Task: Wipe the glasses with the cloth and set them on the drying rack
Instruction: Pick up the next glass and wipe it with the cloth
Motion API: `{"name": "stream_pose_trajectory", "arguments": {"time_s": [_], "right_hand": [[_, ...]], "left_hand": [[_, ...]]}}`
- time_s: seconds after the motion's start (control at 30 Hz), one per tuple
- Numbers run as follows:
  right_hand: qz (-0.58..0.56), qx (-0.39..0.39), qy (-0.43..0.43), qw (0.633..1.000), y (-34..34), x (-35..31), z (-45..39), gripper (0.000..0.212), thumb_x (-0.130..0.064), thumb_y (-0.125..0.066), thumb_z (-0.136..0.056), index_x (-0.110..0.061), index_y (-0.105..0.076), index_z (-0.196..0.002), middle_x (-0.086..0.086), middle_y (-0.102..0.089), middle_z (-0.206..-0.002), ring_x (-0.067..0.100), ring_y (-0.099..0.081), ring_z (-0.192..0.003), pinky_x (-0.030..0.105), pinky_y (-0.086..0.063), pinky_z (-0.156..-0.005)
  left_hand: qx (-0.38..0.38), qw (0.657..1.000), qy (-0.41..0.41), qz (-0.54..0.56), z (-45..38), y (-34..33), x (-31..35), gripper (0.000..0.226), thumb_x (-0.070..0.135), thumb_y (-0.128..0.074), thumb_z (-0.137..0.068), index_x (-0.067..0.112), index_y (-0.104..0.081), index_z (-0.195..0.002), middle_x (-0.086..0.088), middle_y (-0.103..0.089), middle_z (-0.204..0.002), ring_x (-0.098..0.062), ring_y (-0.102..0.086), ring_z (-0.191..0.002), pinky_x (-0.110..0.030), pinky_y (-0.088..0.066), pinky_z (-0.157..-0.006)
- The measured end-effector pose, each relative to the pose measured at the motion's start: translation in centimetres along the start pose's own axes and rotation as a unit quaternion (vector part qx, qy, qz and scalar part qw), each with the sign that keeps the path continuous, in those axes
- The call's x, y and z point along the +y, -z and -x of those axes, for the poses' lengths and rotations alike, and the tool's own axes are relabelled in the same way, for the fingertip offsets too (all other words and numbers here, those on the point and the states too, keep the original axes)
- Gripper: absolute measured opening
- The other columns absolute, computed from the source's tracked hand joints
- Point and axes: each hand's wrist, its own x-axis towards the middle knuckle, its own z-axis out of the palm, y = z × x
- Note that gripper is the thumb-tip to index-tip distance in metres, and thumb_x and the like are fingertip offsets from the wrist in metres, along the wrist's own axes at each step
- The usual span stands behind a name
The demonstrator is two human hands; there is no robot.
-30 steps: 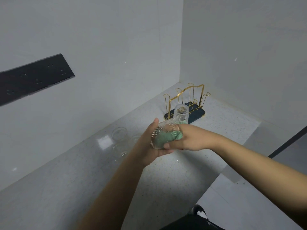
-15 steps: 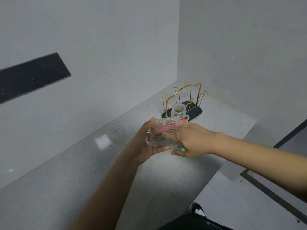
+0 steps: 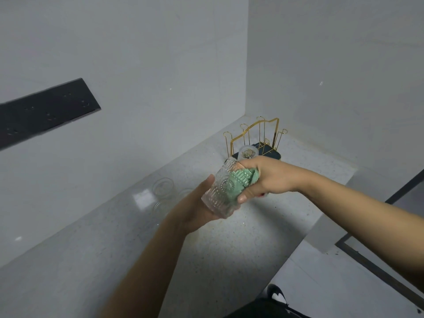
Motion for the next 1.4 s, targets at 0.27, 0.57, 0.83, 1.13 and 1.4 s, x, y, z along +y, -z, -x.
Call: {"name": "stream_pose_trajectory", "arguments": {"time_s": [0.27,0.57,0.83,1.13,1.4], "right_hand": [[-0.023,-0.003,-0.012,1.0,0.1,0.6,-0.6,0.022,-0.002,-0.076,-0.072,-0.013,-0.064,-0.087,-0.006,-0.063,-0.069,0.008,-0.057,-0.059,0.02,-0.044,-0.051],[-0.211,0.366,0.065,0.904,-6.7,1.3,-0.6,0.031,-0.038,-0.04,-0.097,-0.029,-0.061,-0.117,-0.006,-0.058,-0.089,0.001,-0.048,-0.057,0.015,-0.039,-0.054],[-0.579,0.391,0.036,0.714,-8.2,1.2,-4.0,0.049,-0.047,-0.033,-0.097,-0.022,-0.043,-0.138,0.005,-0.059,-0.129,0.017,-0.058,-0.114,0.037,-0.046,-0.1],[-0.532,0.426,-0.021,0.732,-9.4,1.6,-4.4,0.048,-0.048,-0.042,-0.094,-0.012,-0.05,-0.123,0.001,-0.062,-0.072,0.011,-0.06,-0.072,0.026,-0.049,-0.079],[-0.383,0.456,0.0,0.804,-9.4,1.0,-3.1,0.053,-0.063,-0.041,-0.081,-0.042,-0.052,-0.128,-0.008,-0.046,-0.143,0.009,-0.04,-0.133,0.04,-0.029,-0.114]], "left_hand": [[-0.084,0.996,0.011,0.032,-1.0,-0.5,-0.5,0.066,0.05,-0.085,-0.063,0.015,-0.067,-0.116,-0.01,-0.07,-0.108,-0.024,-0.07,-0.096,-0.038,-0.059,-0.083],[0.048,0.972,-0.14,0.181,-2.5,-1.3,-0.7,0.056,0.045,-0.052,-0.091,0.007,-0.057,-0.132,-0.015,-0.056,-0.135,-0.027,-0.054,-0.125,-0.041,-0.047,-0.1],[0.233,0.928,-0.14,0.253,-3.6,-4.2,-1.5,0.033,0.03,-0.061,-0.09,0.007,-0.063,-0.114,-0.011,-0.068,-0.114,-0.011,-0.072,-0.088,-0.022,-0.056,-0.071],[0.289,0.923,-0.145,0.208,-3.3,-3.8,-1.6,0.088,0.045,-0.079,-0.062,0.007,-0.051,-0.135,-0.014,-0.059,-0.132,-0.022,-0.068,-0.102,-0.031,-0.055,-0.081],[0.225,0.943,-0.158,0.189,-3.0,-4.6,-2.4,0.05,0.032,-0.067,-0.084,0.006,-0.061,-0.127,-0.014,-0.065,-0.127,-0.024,-0.062,-0.12,-0.035,-0.047,-0.097]]}}
